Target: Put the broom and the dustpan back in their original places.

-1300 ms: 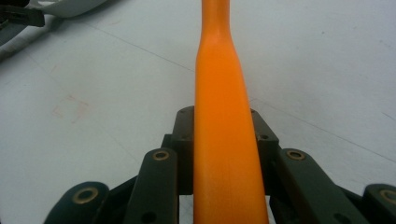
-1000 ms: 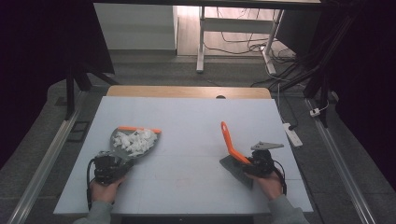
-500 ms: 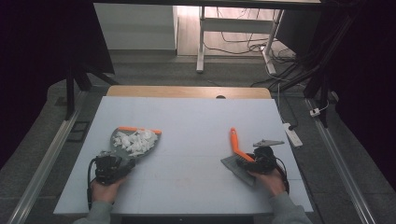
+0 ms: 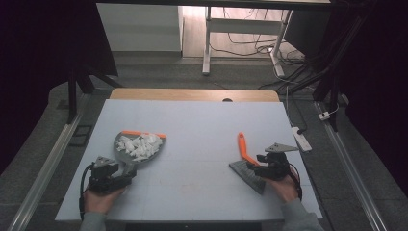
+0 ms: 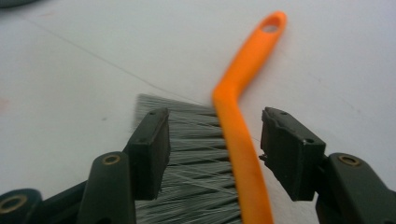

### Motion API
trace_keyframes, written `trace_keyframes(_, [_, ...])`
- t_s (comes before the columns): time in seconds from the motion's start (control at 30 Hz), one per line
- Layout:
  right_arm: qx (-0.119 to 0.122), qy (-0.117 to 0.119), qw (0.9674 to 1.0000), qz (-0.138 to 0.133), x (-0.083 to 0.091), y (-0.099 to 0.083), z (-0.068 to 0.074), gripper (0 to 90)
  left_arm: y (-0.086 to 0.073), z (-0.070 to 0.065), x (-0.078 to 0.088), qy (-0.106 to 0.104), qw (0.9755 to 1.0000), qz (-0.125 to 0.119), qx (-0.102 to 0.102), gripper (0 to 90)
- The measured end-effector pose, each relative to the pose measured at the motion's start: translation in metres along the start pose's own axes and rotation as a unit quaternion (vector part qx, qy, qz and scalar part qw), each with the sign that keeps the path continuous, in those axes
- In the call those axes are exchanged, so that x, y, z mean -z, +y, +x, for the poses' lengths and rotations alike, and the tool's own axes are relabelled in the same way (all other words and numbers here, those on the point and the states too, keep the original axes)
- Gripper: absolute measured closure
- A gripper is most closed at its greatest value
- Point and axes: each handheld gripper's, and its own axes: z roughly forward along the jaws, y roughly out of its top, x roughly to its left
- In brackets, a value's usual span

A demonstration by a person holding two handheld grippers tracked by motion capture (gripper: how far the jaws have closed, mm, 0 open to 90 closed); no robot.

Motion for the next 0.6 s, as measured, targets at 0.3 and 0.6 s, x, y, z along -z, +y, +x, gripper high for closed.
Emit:
trace_keyframes(0.3, [0.055, 0.029, 0.9980, -0.013, 0.007, -0.004, 0.010, 45.4, 0.003, -0.004, 0.006, -0.068, 0.9952, -0.010, -0.069, 29.8])
trace_keyframes(0.6, [0.084, 0.037, 0.9956, -0.017, 0.009, -0.008, 0.016, 45.6, 0.006, -0.009, 0.005, -0.099, 0.9909, -0.005, -0.091, 30.0])
